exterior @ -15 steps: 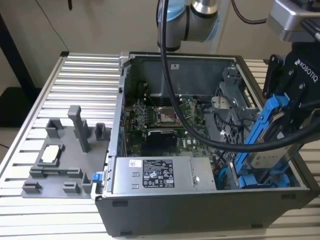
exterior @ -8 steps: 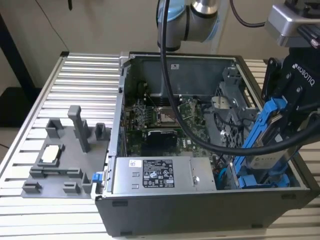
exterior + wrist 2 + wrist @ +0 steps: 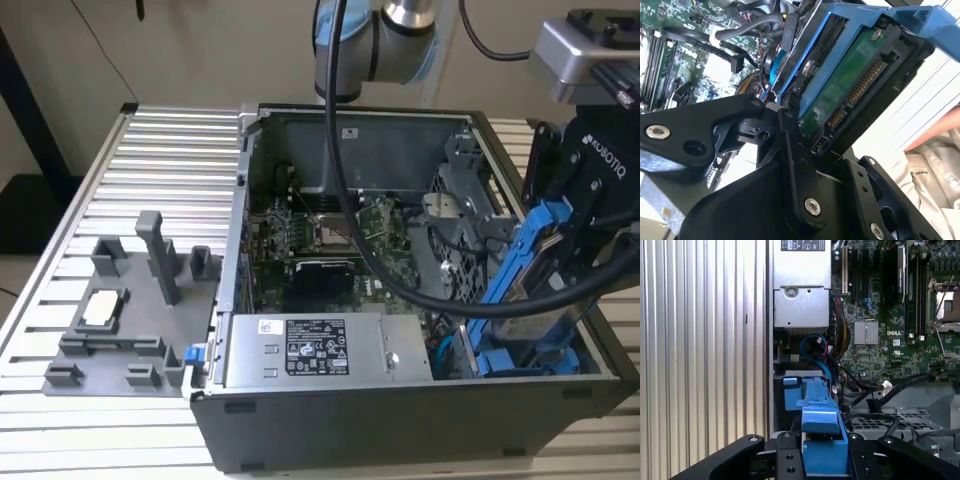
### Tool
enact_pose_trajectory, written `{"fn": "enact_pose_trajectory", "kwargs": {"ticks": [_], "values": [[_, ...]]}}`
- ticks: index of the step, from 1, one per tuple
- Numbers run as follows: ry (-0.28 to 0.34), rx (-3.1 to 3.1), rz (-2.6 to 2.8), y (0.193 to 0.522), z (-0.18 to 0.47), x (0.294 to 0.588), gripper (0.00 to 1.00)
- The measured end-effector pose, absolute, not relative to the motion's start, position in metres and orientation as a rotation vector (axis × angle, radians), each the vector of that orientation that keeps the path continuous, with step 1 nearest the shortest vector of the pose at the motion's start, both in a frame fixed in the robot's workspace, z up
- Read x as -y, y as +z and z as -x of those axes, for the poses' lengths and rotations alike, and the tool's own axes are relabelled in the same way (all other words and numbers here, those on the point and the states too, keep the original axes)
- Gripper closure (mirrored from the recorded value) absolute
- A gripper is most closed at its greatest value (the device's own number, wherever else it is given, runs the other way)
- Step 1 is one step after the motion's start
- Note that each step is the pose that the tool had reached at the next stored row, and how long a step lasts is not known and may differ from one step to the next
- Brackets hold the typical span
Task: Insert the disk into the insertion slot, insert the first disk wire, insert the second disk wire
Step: 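Insert the disk into the insertion slot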
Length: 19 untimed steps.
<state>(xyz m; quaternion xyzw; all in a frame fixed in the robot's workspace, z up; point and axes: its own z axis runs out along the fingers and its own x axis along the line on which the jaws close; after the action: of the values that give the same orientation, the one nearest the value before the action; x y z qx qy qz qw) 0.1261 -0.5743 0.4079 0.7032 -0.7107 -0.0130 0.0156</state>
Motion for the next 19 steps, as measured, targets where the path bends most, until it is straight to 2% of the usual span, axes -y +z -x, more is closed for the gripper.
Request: {"fn": "enact_pose_trajectory", "kwargs": {"ticks": [19], "values": [[-0.042, 2.211, -2.189, 0.392, -0.126, 0.565, 0.67]]}}
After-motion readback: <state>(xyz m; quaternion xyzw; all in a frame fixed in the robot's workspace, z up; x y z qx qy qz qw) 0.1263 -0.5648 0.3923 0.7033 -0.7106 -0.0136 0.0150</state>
